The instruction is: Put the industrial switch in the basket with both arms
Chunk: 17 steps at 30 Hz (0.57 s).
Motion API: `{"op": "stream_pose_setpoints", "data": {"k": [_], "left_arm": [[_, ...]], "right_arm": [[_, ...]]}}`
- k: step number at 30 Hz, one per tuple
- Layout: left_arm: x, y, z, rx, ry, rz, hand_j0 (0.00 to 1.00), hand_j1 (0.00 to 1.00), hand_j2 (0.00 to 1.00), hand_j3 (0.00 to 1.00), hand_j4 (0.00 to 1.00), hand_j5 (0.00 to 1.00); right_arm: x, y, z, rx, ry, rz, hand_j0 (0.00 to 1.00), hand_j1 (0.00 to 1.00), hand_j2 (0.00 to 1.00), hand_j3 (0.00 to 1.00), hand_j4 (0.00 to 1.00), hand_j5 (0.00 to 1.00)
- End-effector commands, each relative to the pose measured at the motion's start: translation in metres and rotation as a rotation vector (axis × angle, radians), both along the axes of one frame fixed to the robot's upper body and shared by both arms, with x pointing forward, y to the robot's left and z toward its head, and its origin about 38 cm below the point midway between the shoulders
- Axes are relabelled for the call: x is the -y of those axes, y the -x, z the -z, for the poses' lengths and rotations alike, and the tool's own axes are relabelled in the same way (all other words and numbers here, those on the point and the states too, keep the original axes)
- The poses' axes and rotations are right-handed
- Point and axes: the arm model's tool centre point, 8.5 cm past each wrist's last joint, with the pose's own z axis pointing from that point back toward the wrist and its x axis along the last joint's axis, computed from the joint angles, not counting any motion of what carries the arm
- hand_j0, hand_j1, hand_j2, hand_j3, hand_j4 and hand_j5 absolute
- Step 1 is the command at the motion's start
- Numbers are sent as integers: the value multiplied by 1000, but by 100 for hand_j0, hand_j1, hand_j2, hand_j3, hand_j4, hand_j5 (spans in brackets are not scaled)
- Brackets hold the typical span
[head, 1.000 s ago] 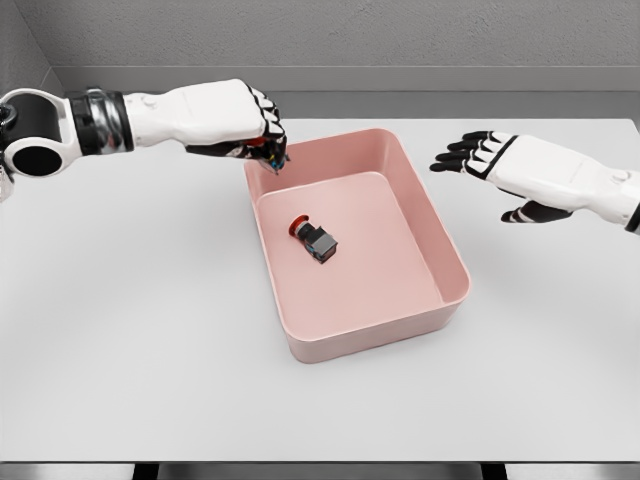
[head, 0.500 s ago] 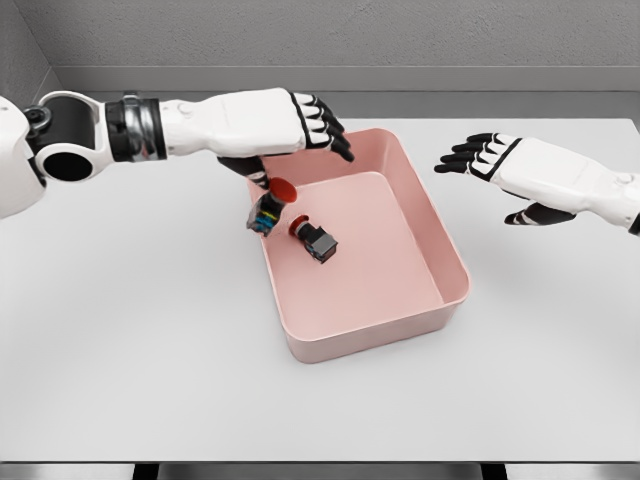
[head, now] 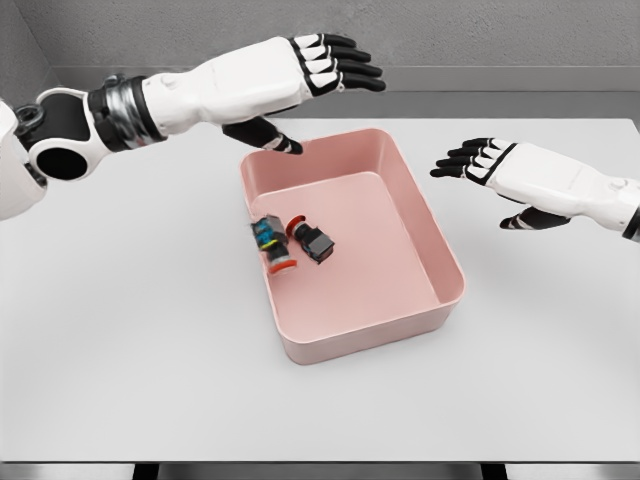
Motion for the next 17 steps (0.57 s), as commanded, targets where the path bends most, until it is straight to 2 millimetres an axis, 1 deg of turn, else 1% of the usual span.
{"op": "stream_pose_setpoints", "data": {"k": [1,3,6,7,8,10,11,12,13,14,15,16,17], "left_arm": [[-26,-2,0,-16,0,-54,100,100,100,100,100,100],[-30,-1,10,-39,-3,-62,100,100,100,100,100,100],[-47,1,21,-62,-25,-97,100,100,100,100,100,100],[-61,3,34,-92,-38,-126,100,100,100,100,100,100],[-68,4,35,-93,-44,-140,100,100,100,100,100,100],[-84,8,52,-131,-70,-171,100,100,100,100,100,100],[-90,9,57,-143,-87,-181,100,100,100,100,100,100],[-101,11,61,-152,-101,-204,100,100,100,100,100,100],[-110,15,75,-185,-118,-221,100,100,100,100,100,100],[-118,17,77,-191,-127,-238,100,100,100,100,100,100],[-122,18,78,-195,-131,-245,100,100,100,100,100,100],[-124,20,84,-208,-134,-248,100,100,100,100,100,100],[-133,23,88,-217,-144,-268,100,100,100,100,100,100]], "right_arm": [[0,0,-1,-2,-7,1,100,100,100,100,100,100],[-1,0,0,-3,-9,0,100,100,100,100,100,100],[-1,0,0,-3,-9,0,100,100,100,100,100,100],[-1,0,0,-3,-9,0,100,100,100,100,100,100],[-1,0,0,-3,-9,0,100,100,100,100,100,100],[-1,0,0,-3,-9,0,100,100,100,100,100,100],[-1,0,0,-3,-10,0,100,100,100,100,100,100],[-1,0,1,-3,-12,-1,100,100,100,100,100,100],[-1,0,1,-3,-12,-1,100,100,100,100,100,100],[-1,0,1,-3,-12,-1,100,100,100,100,100,100],[-1,0,1,-5,-10,0,100,100,100,100,100,100],[0,0,1,-5,-9,1,100,100,100,100,100,100],[0,0,1,-5,-9,1,100,100,100,100,100,100]]}}
